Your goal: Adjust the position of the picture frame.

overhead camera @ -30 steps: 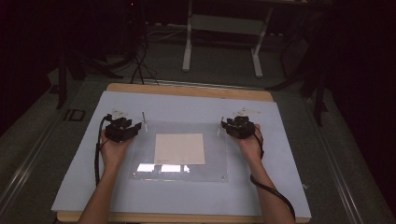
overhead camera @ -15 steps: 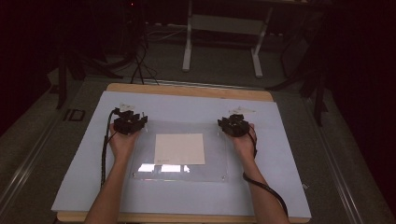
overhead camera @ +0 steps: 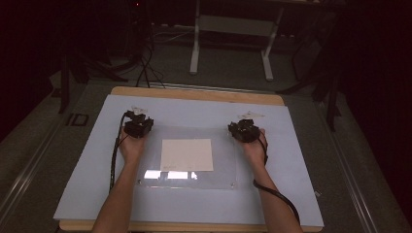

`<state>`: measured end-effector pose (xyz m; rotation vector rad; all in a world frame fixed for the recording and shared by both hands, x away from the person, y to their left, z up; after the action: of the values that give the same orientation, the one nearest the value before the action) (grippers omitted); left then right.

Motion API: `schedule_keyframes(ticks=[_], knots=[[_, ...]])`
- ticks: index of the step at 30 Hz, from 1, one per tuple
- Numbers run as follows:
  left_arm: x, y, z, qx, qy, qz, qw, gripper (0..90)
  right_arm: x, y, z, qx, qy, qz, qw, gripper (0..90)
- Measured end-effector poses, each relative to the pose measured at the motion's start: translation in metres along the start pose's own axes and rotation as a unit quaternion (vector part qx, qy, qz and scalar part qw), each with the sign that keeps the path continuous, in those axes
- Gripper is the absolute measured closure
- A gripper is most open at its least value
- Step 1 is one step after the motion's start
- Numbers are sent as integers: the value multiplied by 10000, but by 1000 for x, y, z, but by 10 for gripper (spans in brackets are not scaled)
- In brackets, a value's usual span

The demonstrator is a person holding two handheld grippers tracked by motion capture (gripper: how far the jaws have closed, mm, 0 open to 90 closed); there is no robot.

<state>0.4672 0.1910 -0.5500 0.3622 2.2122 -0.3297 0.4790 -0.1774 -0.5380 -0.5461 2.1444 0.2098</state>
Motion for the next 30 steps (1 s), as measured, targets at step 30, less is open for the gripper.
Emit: schedule_keyframes(ticks=[30], knots=[[0,1,5,21,183,-312,9993,841,-1,1,25,-205,213,616,9977,826]])
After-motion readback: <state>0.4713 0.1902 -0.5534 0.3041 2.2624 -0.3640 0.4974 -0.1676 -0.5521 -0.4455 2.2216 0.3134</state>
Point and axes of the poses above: each handheld gripper's, and its own axes: z roughly forward along the jaws, x roughly out of its underside, y roughly to its left, the point moved 4 cm from there along z, roughly forward along the jaws, and after that the axes turned 6 degrees about x, right-handed, at the moved point
